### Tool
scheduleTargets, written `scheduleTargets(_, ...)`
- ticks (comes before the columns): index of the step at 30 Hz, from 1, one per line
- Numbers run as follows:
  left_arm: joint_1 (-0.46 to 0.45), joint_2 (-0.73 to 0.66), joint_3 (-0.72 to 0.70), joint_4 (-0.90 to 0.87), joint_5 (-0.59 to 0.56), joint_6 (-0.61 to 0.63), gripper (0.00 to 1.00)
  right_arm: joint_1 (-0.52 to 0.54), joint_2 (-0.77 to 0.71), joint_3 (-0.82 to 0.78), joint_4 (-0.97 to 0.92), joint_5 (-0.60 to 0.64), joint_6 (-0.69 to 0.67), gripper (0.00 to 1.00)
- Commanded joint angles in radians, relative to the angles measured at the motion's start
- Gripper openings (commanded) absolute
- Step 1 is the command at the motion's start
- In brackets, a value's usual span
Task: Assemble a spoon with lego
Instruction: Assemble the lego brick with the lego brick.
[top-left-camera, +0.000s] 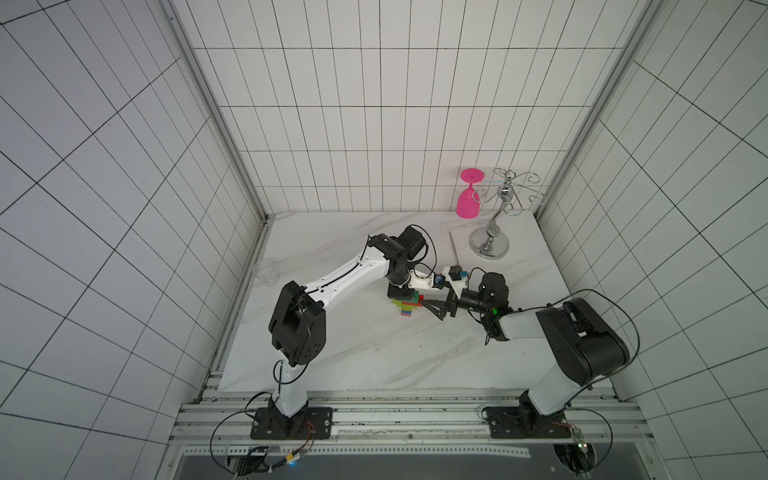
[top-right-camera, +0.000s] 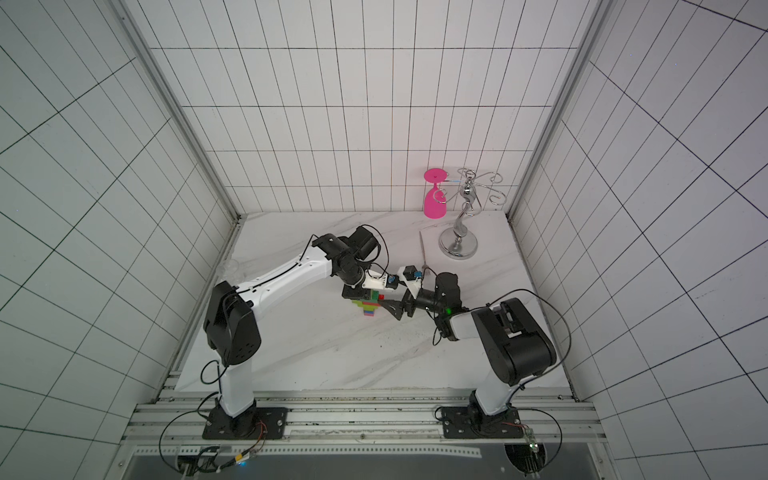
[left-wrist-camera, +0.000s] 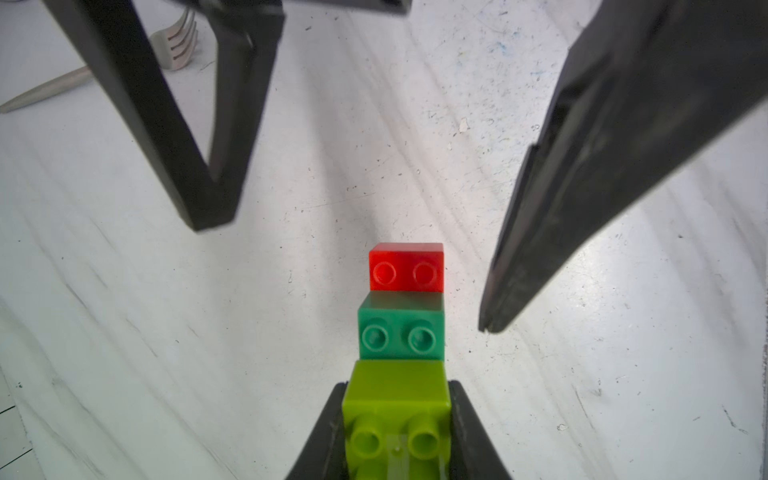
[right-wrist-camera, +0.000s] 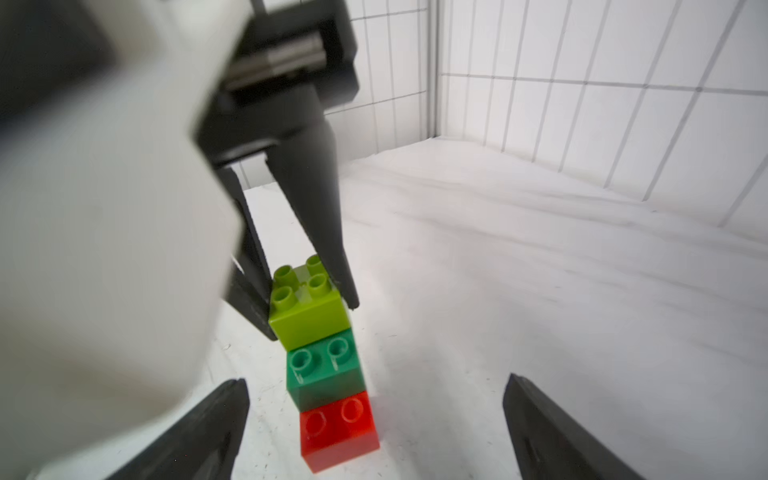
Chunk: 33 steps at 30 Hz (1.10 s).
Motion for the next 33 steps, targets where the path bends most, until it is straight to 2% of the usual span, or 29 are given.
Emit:
scheduleTargets(1,0.005,0.11,-0.092,-0.039,-0.051,-0.001,0.21,-0.09,-0.094,-0.08,0.115,0.245,0.193,0.99)
scheduleTargets(3,0.005,0.11,-0.102,-0.032,-0.05,0.004,0.21,-0.149,-0.171,-0.075,-0.015,0.404,0.398,0.98)
scheduleTargets(5,0.006,0.116,-0.102,-0.031,-0.047,0.004,0.21,-0.205,-0.241,-0.015,-0.318,0.507,0.681,0.99)
scheduleTargets(6,0.005,0.119,-0.102,-0.03,-0.044,0.004,0.21,-0.228,-0.253,0.032,-0.436,0.433,0.684,0.99)
scheduleTargets(7,0.005,0.119,-0.102,-0.029,-0.042,0.004,0.21,-0.234,-0.252,0.068,-0.482,0.332,0.632,0.98)
scheduleTargets(9,0.005,0.122,-0.101,-0.029,-0.039,0.002,0.21,-0.216,-0.283,0.1,-0.625,0.341,0.668,0.96)
scheduleTargets(11,0.005,0.127,-0.096,-0.031,-0.038,0.001,0.21,-0.207,-0.304,0.09,-0.654,0.33,0.744,0.81)
scheduleTargets(14,0.005,0.132,-0.092,-0.036,-0.038,0.001,0.21,-0.167,-0.275,0.124,-0.746,0.249,0.892,0.76)
scheduleTargets(18,0.005,0.148,-0.085,-0.046,-0.042,-0.001,0.21,-0.038,-0.173,0.132,-0.61,0.162,1.03,0.68)
scheduleTargets(20,0.002,0.164,-0.082,-0.054,-0.059,-0.001,0.21,0.011,-0.129,0.145,-0.555,0.156,1.054,0.62)
scheduleTargets(24,-0.012,0.199,-0.084,-0.062,-0.107,0.001,0.21,0.039,-0.109,0.151,-0.574,0.195,1.026,0.59)
scheduleTargets(33,-0.038,0.315,-0.039,-0.124,-0.159,-0.009,0.2,0.025,-0.239,0.141,-0.758,0.269,0.889,0.59)
